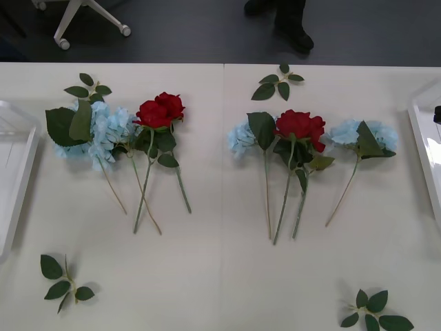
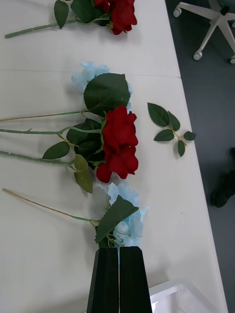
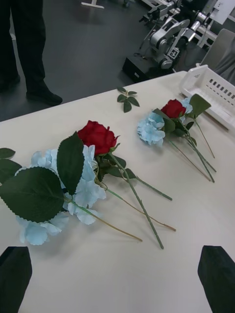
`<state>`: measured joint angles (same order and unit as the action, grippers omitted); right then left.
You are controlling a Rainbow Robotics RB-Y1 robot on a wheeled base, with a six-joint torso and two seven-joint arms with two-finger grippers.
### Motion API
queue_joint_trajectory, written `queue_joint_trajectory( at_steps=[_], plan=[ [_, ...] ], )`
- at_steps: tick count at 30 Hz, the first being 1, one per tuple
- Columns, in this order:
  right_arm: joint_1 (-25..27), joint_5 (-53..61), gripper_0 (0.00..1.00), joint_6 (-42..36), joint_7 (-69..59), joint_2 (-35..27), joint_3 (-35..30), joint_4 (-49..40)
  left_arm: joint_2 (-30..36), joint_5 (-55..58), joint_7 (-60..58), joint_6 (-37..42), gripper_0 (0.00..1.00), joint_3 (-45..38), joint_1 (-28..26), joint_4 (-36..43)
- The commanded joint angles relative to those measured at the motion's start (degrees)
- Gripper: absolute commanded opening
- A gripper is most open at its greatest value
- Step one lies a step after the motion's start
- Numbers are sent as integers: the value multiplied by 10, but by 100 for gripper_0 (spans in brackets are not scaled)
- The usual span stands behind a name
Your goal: Put the red flowers into the right box and the blue flowers into the left box
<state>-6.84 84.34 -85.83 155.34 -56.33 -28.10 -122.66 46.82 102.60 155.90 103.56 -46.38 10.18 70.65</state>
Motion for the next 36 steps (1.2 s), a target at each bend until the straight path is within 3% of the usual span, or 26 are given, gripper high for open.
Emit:
queue_joint_trajectory(
  at_steps=[1,2,3,17,21,26,36],
  plan=[
    [-12,4,0,2,-3,-12,-6,-5,-21,-11,-9,12,100,7,-26,-2],
    [-12,4,0,2,-3,-12,-6,-5,-11,-6,-9,11,100,24,-22,-1],
    [20,-1,0,-5,-3,16,16,9,-9,5,-9,5,100,47,-26,-1],
    [39,-33,0,0,-3,58,37,10,1,29,-9,-116,100,161,-38,2],
    [55,-78,0,15,-71,94,58,2,1,-18,-17,-135,100,167,-38,31],
    [72,-136,0,37,-192,125,89,-19,1,-99,-160,-142,100,163,-38,97],
    [82,-181,0,44,-437,127,121,-38,-10,-216,-430,-143,100,180,-38,208]
  ],
)
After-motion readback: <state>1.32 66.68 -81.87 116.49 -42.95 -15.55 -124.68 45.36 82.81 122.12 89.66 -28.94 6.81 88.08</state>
